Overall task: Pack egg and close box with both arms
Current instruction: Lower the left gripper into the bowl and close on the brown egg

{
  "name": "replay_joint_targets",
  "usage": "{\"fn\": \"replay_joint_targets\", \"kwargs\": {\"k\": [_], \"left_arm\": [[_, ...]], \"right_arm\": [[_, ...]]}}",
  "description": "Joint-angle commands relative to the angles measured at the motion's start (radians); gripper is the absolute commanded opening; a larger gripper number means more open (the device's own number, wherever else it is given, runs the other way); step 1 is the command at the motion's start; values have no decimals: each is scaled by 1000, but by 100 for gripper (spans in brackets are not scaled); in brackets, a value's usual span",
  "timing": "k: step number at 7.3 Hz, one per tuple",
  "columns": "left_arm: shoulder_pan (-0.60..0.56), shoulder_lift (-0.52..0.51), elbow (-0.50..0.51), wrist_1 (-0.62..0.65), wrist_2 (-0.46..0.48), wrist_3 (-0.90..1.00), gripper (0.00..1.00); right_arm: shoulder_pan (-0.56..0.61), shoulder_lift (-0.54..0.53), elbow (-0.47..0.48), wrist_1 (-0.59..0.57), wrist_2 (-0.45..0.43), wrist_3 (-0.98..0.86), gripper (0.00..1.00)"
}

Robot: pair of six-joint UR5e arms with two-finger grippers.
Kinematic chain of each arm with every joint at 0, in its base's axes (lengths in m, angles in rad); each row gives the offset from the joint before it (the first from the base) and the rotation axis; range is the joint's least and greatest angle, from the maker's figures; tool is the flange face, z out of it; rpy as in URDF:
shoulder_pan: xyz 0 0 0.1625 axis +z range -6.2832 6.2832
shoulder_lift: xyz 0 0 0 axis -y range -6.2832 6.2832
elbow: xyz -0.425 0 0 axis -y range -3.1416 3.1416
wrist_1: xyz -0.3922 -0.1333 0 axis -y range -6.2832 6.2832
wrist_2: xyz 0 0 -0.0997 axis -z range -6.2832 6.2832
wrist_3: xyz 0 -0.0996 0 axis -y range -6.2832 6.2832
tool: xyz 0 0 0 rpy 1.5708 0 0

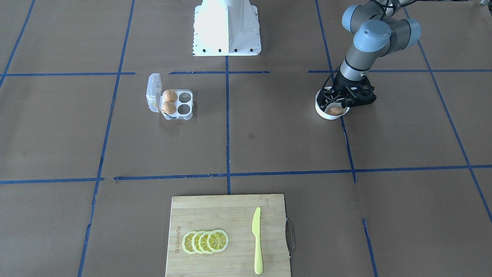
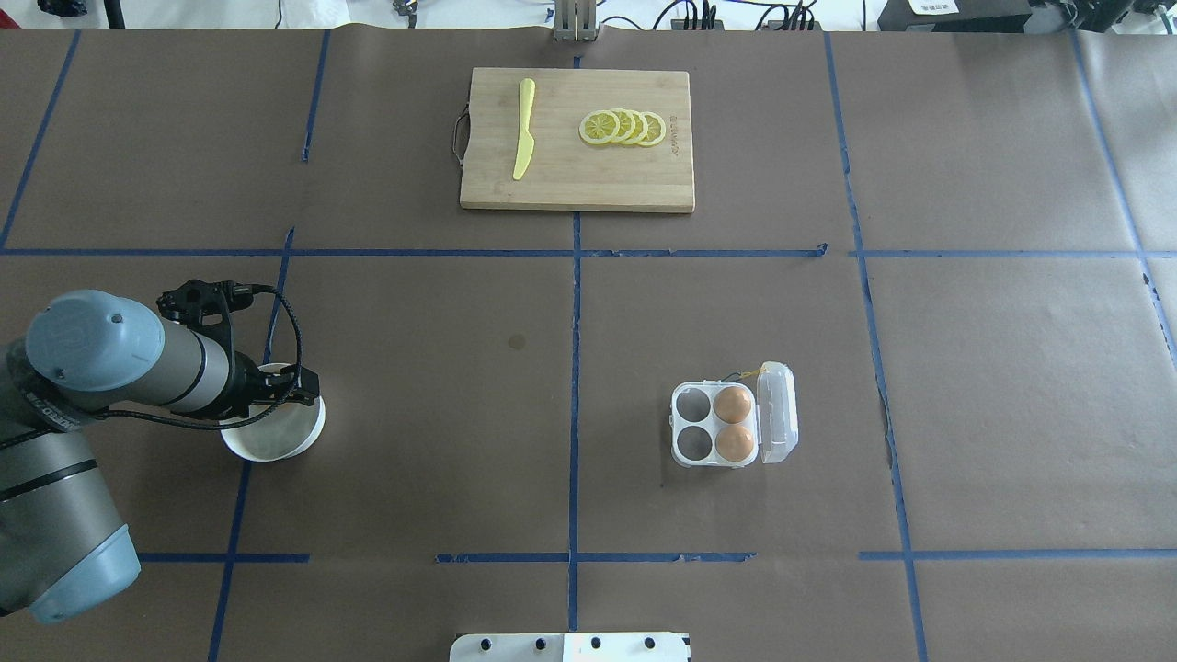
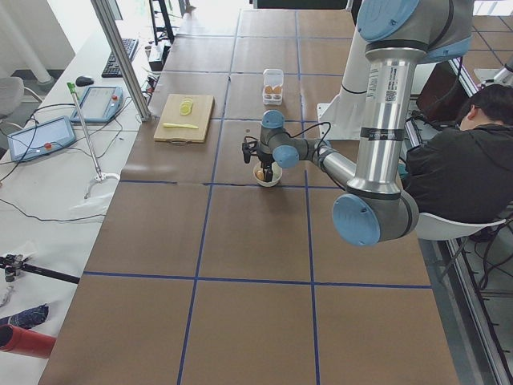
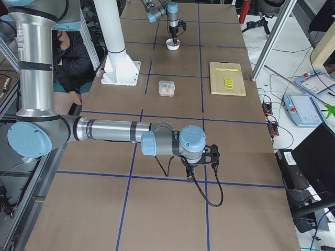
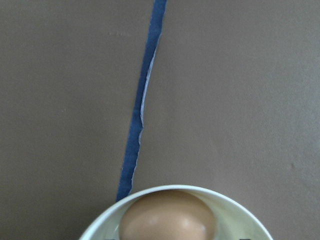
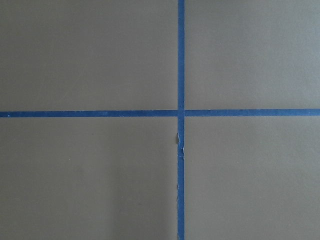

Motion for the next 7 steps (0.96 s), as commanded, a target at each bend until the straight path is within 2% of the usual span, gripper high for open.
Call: {"fn": "replay_joint_targets", "kwargs": {"k": [1,3,7], "left_arm": [[-1,0,1,1,0,0,79],[-2,-4,-1,1,0,0,75],[-1,-3,10,2,0,0,76]], "right_arm": [[0,0,1,1,16,-1,100],[0,0,2,1,18,-1,100],[0,0,4,1,18,1,100]]}}
